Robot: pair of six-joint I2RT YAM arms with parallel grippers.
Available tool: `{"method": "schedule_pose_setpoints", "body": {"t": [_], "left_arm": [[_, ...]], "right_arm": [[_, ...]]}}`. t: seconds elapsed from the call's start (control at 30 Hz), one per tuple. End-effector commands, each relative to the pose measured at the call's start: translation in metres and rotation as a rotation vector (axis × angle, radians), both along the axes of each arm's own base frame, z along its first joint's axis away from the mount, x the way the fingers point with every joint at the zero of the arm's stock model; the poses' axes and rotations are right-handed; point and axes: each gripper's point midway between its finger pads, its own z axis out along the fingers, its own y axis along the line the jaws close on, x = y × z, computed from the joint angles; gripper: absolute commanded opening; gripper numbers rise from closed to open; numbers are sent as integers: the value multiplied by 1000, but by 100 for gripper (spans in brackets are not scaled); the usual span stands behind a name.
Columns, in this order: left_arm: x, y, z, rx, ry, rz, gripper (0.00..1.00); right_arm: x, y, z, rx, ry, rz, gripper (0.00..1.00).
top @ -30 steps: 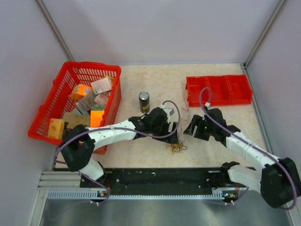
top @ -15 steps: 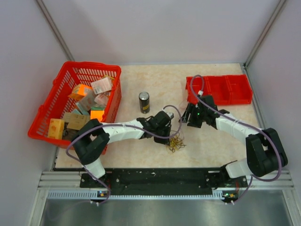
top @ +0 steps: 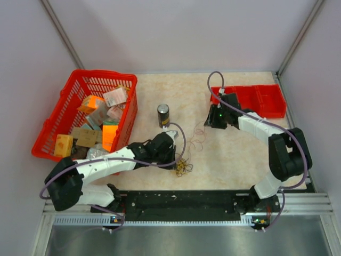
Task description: Untangle the cables
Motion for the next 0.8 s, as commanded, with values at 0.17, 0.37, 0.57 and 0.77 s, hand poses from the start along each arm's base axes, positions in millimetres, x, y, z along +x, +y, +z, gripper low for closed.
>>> {"method": "schedule_pose_setpoints", "body": {"t": [0.17, 0.37, 0.57, 0.77], "left_arm": [[-3, 13, 5, -2, -10, 37, 0], [-1, 10, 12, -7, -18, 38, 0], [-2, 16, 12, 4, -22, 51, 0], [-1, 18, 14, 8, -28, 51, 0]], "right_arm": [[-8, 26, -32, -145, -7, 191, 44], [-13, 29, -46, -286, -37, 197, 40], [-24, 37, -55, -243, -9, 247, 30], [-39, 27, -34, -211, -73, 218, 37]]}}
